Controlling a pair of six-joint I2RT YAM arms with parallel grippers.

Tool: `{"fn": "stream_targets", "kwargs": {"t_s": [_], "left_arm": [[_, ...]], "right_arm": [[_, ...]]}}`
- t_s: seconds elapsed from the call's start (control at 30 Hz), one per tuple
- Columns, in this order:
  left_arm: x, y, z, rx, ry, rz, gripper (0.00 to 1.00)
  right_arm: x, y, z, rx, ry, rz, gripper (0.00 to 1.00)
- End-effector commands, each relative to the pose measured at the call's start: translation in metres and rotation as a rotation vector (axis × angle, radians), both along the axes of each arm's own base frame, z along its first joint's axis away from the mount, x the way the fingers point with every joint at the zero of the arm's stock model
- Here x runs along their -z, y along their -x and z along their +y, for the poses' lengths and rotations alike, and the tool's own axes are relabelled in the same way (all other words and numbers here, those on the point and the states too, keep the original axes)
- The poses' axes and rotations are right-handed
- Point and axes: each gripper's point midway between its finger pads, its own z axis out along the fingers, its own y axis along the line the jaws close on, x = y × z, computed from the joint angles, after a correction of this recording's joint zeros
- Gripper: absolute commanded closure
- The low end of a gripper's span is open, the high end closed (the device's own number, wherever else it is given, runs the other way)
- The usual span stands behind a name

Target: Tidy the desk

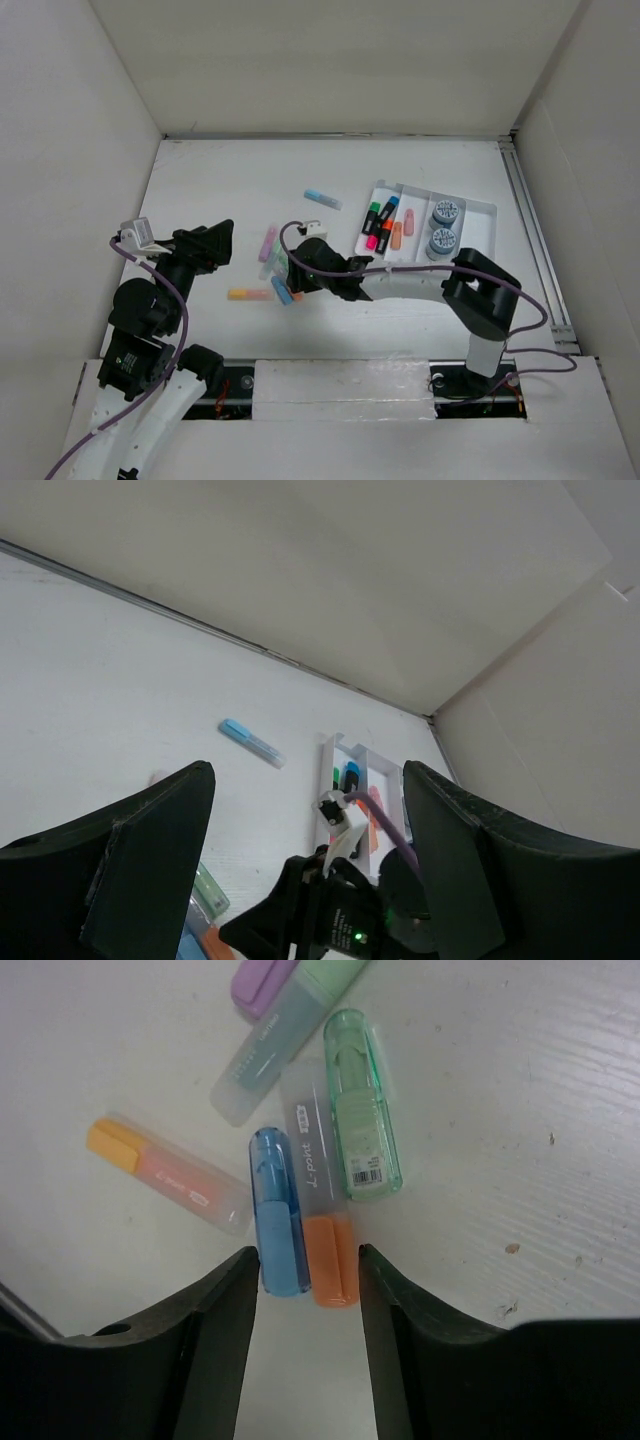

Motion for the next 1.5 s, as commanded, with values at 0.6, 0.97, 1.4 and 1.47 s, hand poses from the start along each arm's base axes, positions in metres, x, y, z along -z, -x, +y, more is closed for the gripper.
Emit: {"fn": "stream_targets", "kwargs": {"t_s": [0.6,0.97,1.4,1.47], "left_arm": [[-0.011,-0.001,-0.004,0.019,0.004,-0.044,0.28],[-0.010,-0.001,-0.004,0.019,0.002,-0.045,0.28],[-0.010,0.000,-0.004,0.020,0.000,-0.044,0.28],[-0.010,0.000,-0.004,0.020,0.000,-0.044,0.28]], "right_arm": [[0.018,-0.031,0.014,0.142,0.201,-0.135,0.60],[0.036,-0.050,0.015,0.142,0.243,-0.102,0.57],[0.058,-0.047,0.013,0.135,0.282,-0.077,0.72],[0.051,-0.048,0.012,0.145,0.264,-0.088,0.85]]}}
